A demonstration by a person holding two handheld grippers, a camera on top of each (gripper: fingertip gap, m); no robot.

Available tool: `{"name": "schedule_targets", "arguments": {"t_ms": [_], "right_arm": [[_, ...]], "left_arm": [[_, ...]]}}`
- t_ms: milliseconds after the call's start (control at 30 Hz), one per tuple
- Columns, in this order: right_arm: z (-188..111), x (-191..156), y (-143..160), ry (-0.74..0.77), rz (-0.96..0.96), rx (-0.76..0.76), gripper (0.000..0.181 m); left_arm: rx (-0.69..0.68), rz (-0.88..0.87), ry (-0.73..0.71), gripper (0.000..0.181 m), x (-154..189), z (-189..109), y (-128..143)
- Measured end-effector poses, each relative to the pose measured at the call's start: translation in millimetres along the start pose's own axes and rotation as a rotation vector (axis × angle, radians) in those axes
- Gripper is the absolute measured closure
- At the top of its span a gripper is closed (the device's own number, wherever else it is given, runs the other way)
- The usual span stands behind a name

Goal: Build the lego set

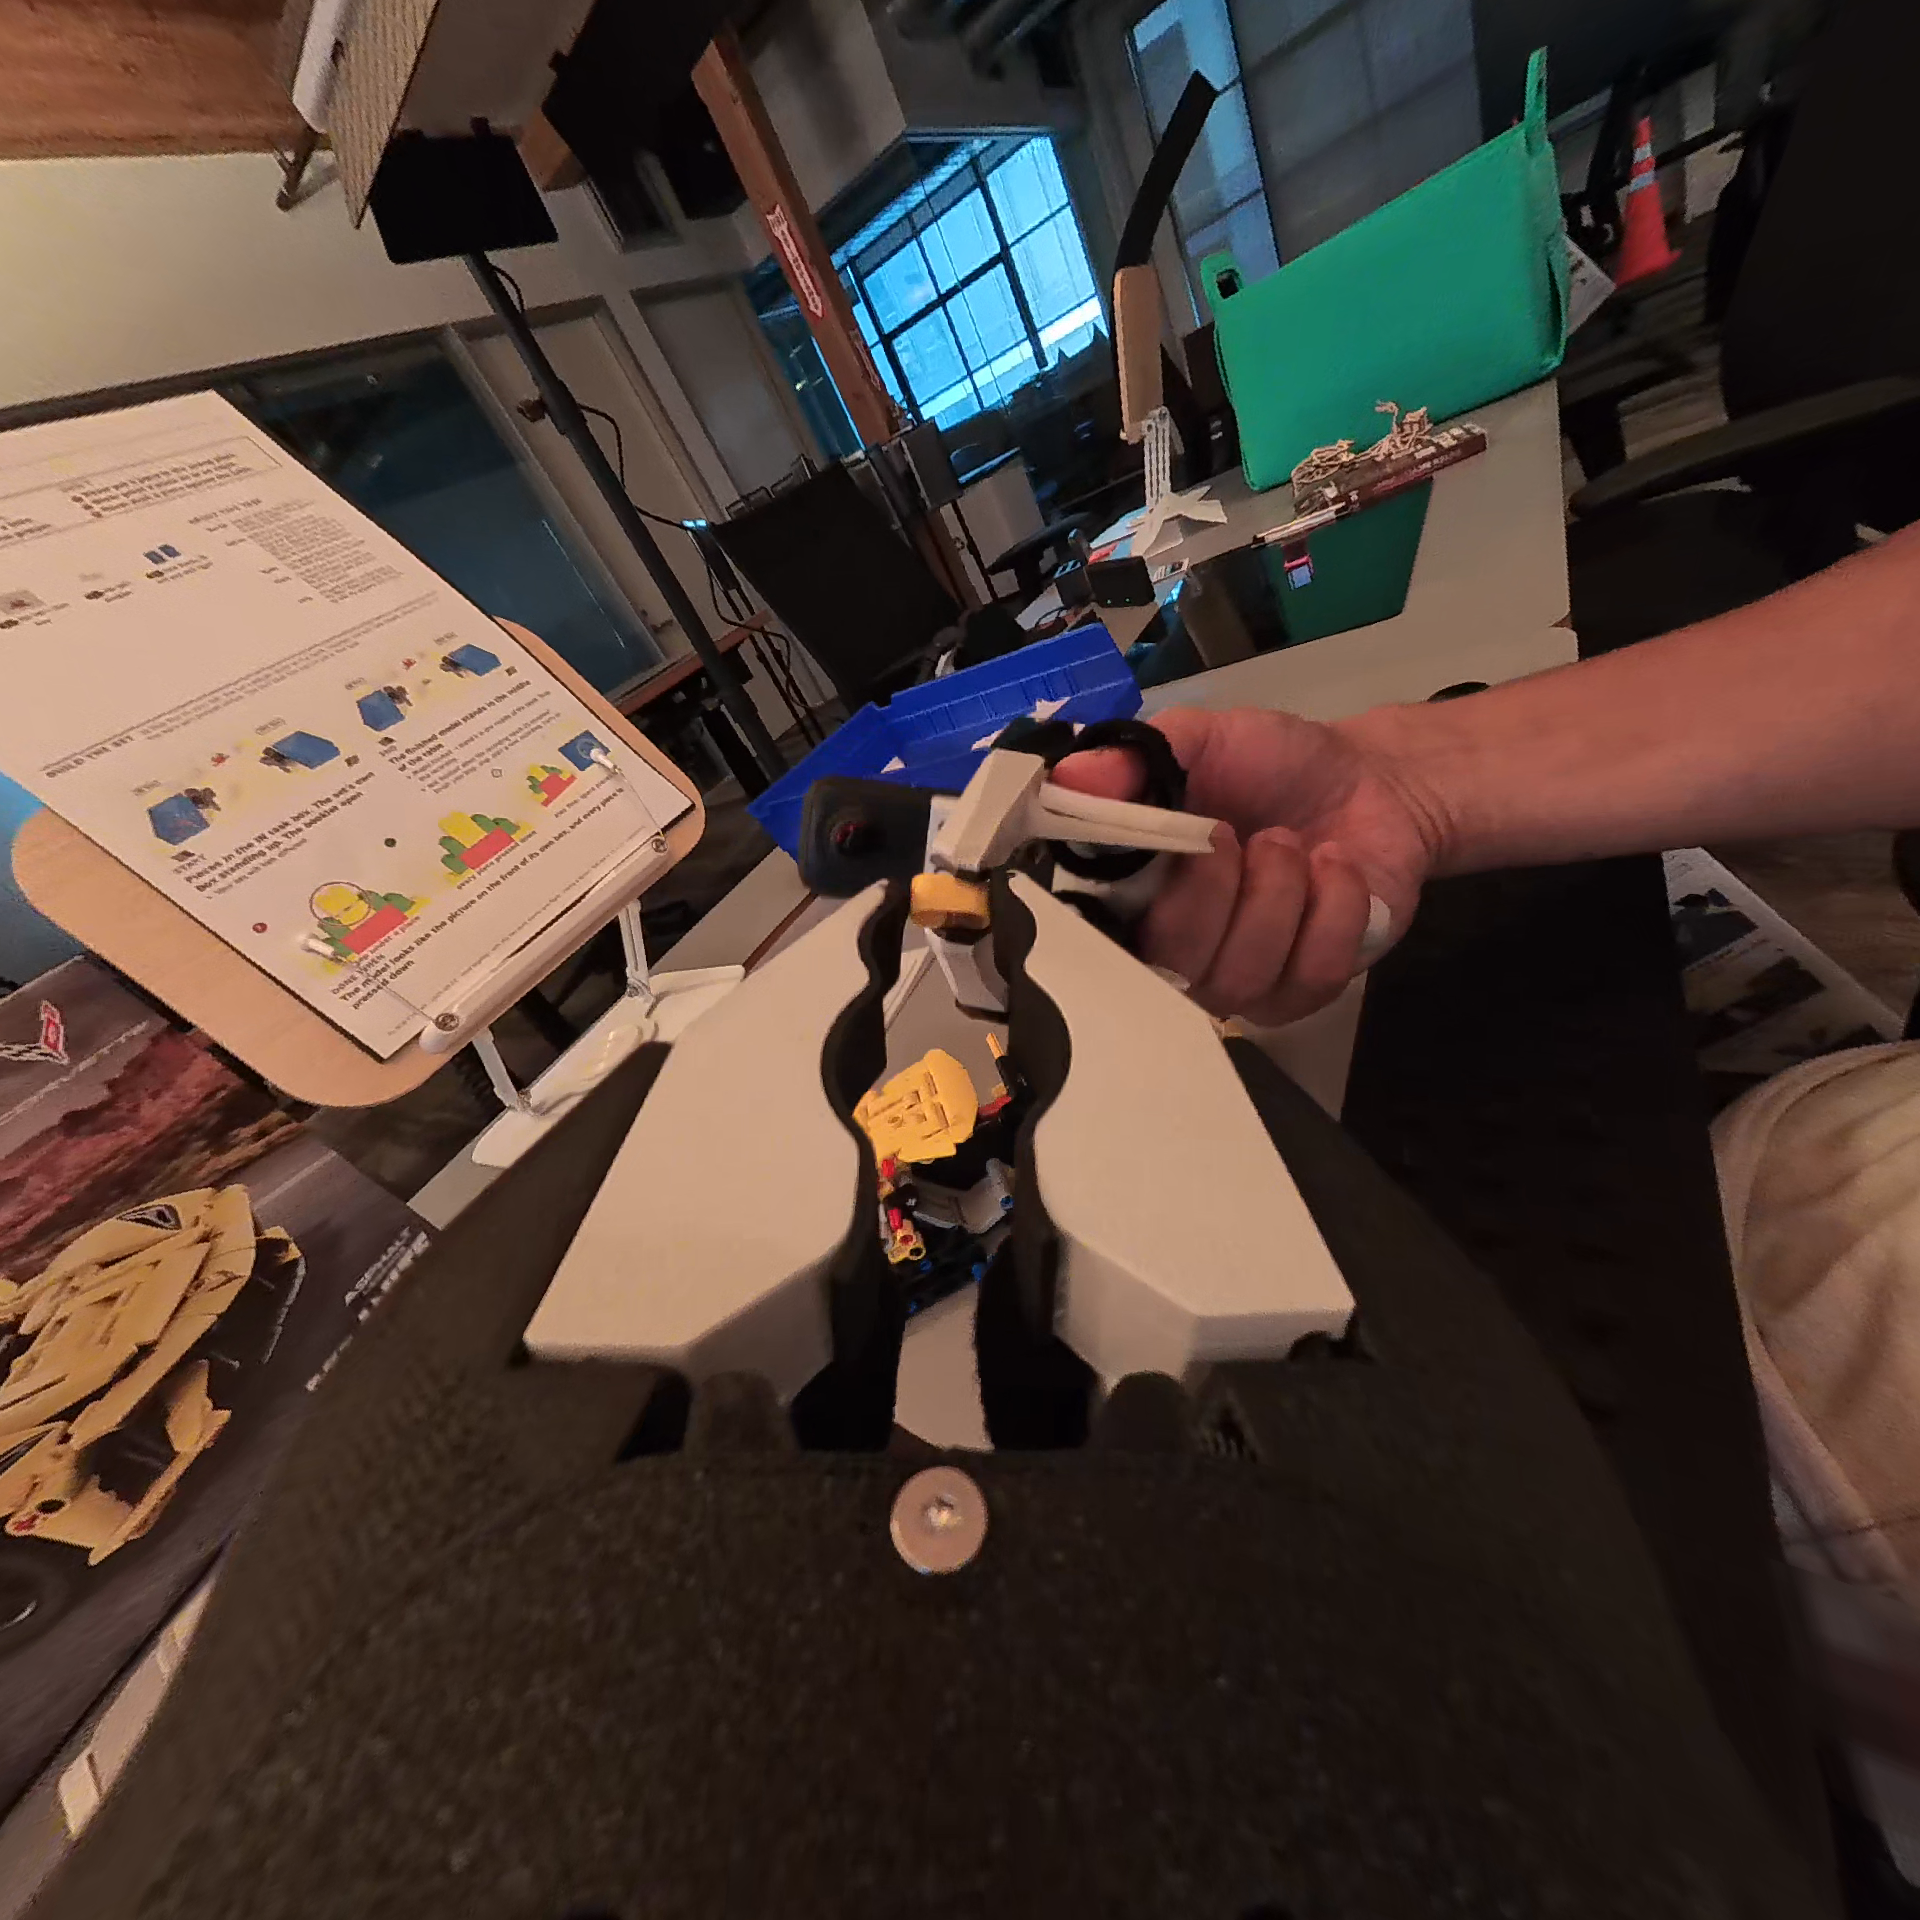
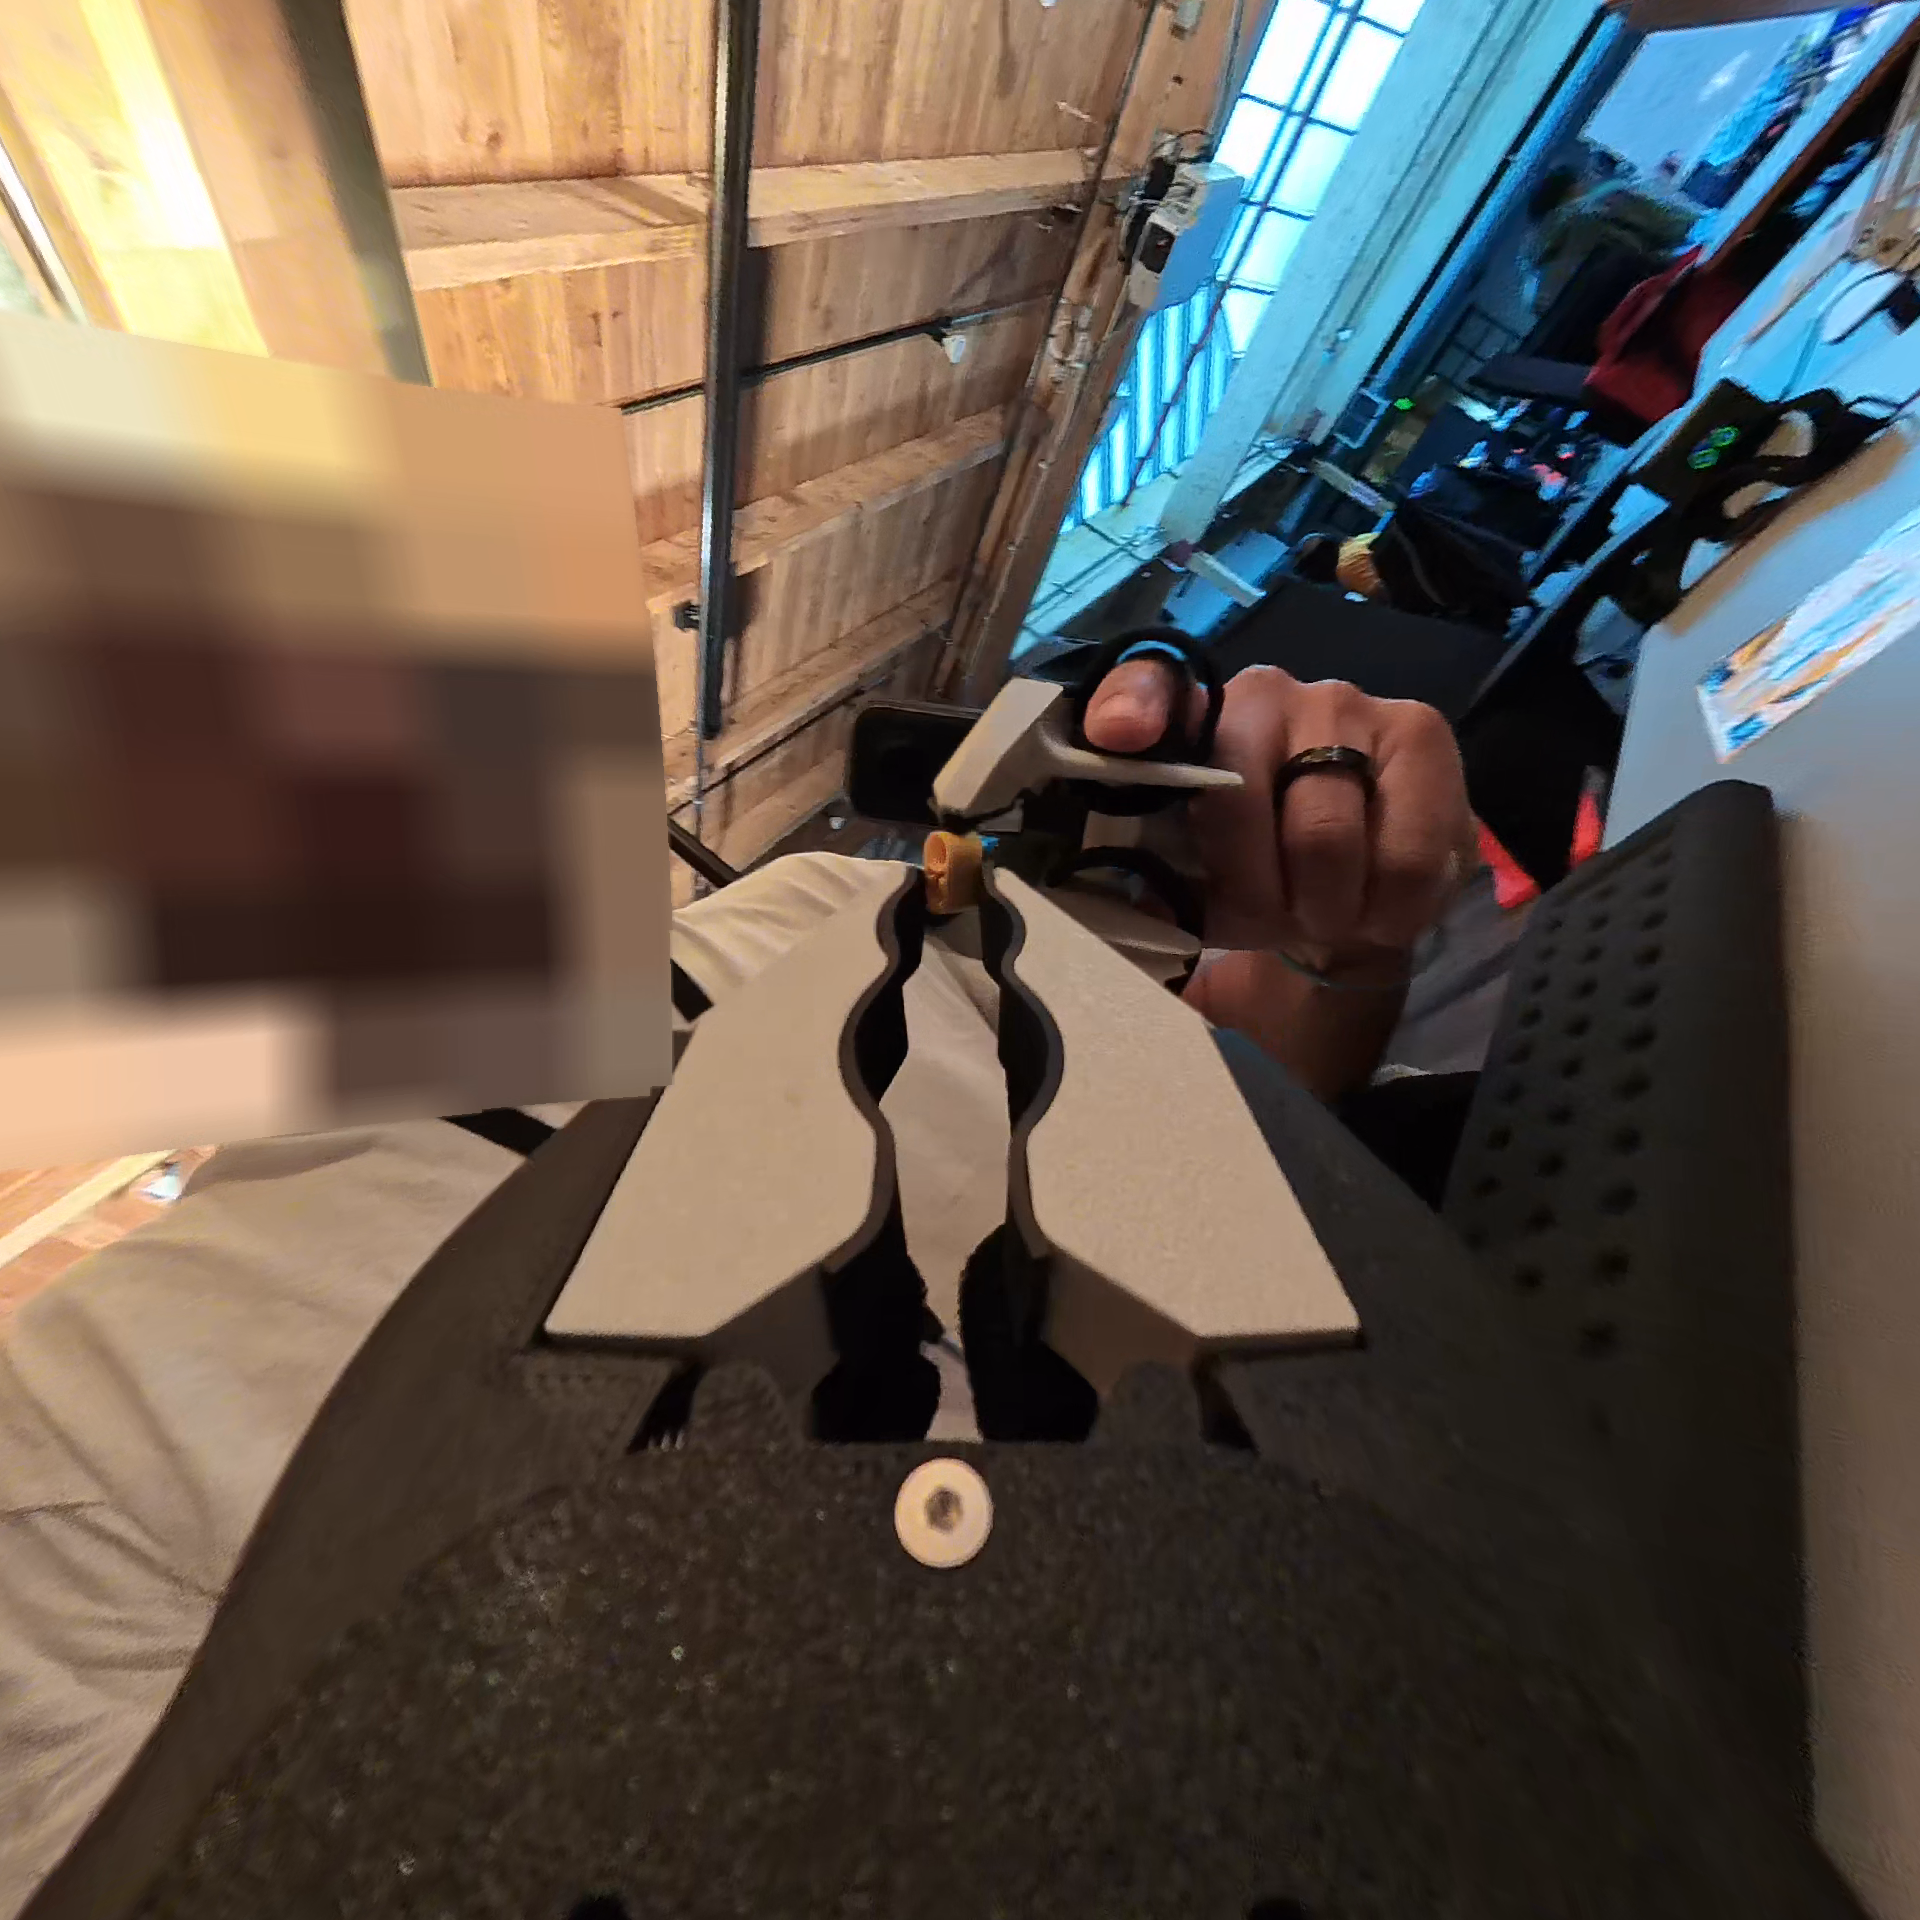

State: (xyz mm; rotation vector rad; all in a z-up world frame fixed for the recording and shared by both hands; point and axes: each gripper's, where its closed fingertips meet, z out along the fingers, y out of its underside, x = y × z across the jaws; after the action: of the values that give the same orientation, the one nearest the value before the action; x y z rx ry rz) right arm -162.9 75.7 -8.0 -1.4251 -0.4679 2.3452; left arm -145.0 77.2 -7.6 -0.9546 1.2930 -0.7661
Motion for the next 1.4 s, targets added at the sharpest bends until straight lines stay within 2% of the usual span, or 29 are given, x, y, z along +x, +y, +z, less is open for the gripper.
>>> {"name": "schedule_targets", "arguments": {"t_ms": [267, 467, 600, 667, 733, 967, 1000, 1067, 1267, 1400], "right_arm": [[7.7, -11.5, 4.6, -0.203, 0.088, 0.004, 0.173], [11.6, -21.5, 5.1, -0.355, 0.078, 0.036, 0.173], [9.7, -16.2, 6.3, -0.309, 0.032, 0.045, 0.171], [7.5, -6.0, 4.6, -0.196, -0.013, 0.045, 0.162], [0.4, -2.6, 1.7, -0.115, -0.056, 0.038, 0.162], [-5.0, 3.5, 11.6, 0.086, -0.123, -0.101, 0.162], [-4.2, 5.0, 12.9, 0.098, -0.122, -0.113, 0.162], [-3.7, 3.9, 12.6, 0.095, -0.134, -0.114, 0.174], [-1.7, 0.5, 13.1, 0.019, -0.060, -0.087, 0.176], [-5.6, 3.9, 11.7, -0.002, -0.004, -0.069, 0.176]], "left_arm": [[0.056, 0.017, 0.026, 0.166, 4.6, -3.4, -12.8], [0.135, -0.071, 0.052, 0.166, 5.6, -3.6, -23.5], [0.096, -0.058, 0.058, 0.167, 6.7, -3.5, -18.7], [0.059, -0.020, 0.055, 0.167, 7.1, -3.7, -14.4], [0.024, 0.030, 0.053, 0.167, 8.2, -3.9, -10.8], [-0.086, 0.203, 0.029, 0.167, 11.5, -0.3, 1.6], [-0.093, 0.218, 0.027, 0.166, 12.4, 0.6, 2.2], [-0.099, 0.230, 0.022, 0.166, 12.9, 1.9, 2.7], [-0.076, 0.250, -0.018, 0.166, 13.1, 0.1, -0.8], [-0.119, 0.279, -0.019, 0.163, 13.6, 0.3, 4.5]]}}
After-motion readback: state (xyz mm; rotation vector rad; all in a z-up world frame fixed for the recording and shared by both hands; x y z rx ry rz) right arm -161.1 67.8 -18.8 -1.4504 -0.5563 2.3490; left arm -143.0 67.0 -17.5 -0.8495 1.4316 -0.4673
